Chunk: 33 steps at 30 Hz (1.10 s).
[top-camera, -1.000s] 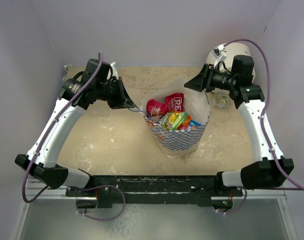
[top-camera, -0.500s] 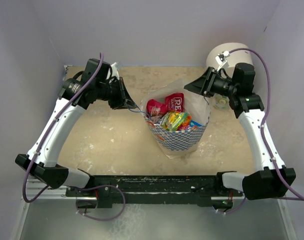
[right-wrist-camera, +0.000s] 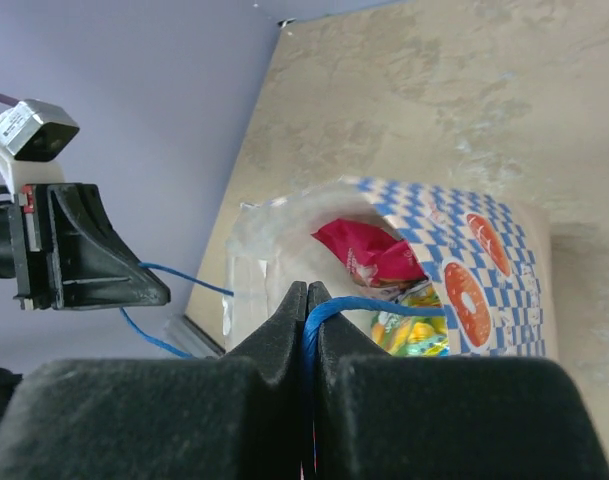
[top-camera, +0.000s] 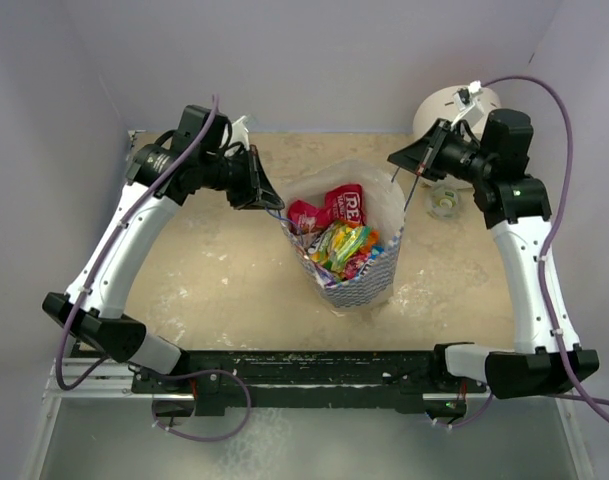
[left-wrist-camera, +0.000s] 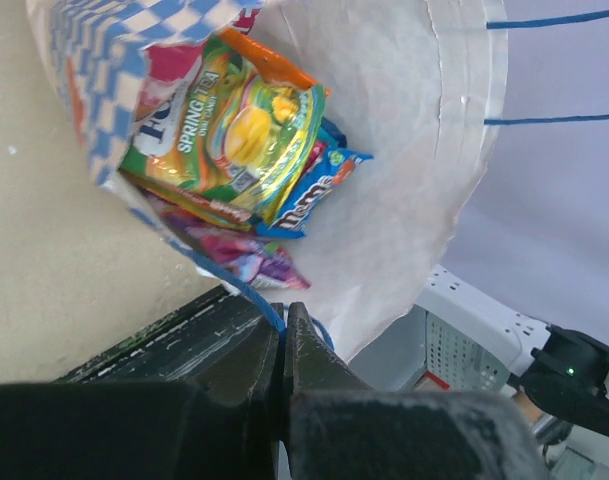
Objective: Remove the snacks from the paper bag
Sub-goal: Adjust the paper bag at the center of the board.
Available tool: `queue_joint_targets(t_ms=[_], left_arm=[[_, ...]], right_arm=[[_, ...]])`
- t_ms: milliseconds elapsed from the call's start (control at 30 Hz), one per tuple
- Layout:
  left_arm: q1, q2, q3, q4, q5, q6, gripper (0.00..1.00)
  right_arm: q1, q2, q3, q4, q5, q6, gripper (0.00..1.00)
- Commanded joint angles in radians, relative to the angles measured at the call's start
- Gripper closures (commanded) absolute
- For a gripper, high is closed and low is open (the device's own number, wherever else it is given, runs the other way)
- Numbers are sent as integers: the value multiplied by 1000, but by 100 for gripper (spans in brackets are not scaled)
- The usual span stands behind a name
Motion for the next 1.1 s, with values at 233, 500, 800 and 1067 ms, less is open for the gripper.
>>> queue_joint_targets(t_ms=[233, 500, 800, 1067], left_arm=[[11, 40, 50, 241, 210, -40, 100], [5, -115, -220, 326, 218, -105, 100], [-17, -298, -569, 410, 191, -161, 95], [-28, -401, -596, 315, 119, -140, 74]], right_arm=[[-2, 1, 327, -126, 199, -188, 100], [-1, 177, 523, -146, 57, -248, 100], [55, 264, 432, 133, -300, -151, 100], [256, 280, 396, 217, -311, -85, 100]])
